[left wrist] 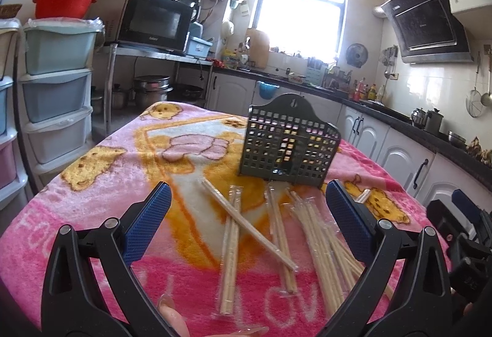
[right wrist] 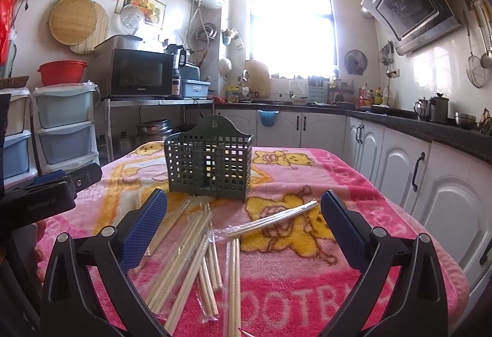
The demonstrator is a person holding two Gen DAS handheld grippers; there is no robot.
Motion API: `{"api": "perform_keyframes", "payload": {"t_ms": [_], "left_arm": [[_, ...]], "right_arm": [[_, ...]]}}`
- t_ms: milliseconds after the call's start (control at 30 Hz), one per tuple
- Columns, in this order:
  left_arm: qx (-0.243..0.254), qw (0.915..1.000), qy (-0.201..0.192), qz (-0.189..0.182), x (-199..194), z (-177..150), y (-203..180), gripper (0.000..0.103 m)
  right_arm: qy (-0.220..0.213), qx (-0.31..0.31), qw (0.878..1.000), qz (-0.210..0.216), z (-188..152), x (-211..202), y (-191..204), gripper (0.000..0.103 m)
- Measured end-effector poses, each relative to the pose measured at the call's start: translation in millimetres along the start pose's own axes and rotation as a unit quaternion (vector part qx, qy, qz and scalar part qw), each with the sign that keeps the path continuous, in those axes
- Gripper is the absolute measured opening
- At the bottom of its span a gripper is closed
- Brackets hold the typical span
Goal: Organize utensils
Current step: 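Lower the left tool onto a chopstick pair while the right tool grasps another pair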
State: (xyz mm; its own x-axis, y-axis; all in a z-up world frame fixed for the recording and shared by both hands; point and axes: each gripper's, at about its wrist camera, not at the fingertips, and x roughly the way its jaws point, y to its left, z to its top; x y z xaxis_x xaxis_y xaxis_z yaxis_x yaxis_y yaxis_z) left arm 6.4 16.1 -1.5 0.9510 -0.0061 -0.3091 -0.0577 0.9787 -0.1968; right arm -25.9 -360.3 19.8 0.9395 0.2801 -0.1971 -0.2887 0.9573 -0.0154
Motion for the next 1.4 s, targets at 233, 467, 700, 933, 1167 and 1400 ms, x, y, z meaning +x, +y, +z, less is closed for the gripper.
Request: {"api": "perform_keyframes", "payload": {"t_ms": [233,467,700,933,1167,1400], "left_arm": [[-0.025,0.9992,0.02,0.025,11,8,27,0.093],[-0.031,0.9977,0.046,0.039,24,21,45,0.093],[-0.026,0.9963,0.067,0.048,42,39,45,0.093],[-0.019,0.9947,0.094,0.037,66,53,36,0.093],[-0.004,0.9879,0.154,0.016,103,52,23,0.093],[-0.025,0.9784,0.205,0.01,137,48,22,0.093]], "right_arm": [[0.024,-0.018,0.999,0.027,6,14,10,0.097],[0.055,-0.022,0.997,0.045,22,36,11,0.097],[0.075,-0.027,0.996,0.038,43,64,7,0.097],[0.102,-0.022,0.994,0.026,53,91,-7,0.097],[0.142,0.001,0.99,-0.014,47,118,-40,0.097],[0.191,0.038,0.98,-0.044,35,145,-79,0.097]]}}
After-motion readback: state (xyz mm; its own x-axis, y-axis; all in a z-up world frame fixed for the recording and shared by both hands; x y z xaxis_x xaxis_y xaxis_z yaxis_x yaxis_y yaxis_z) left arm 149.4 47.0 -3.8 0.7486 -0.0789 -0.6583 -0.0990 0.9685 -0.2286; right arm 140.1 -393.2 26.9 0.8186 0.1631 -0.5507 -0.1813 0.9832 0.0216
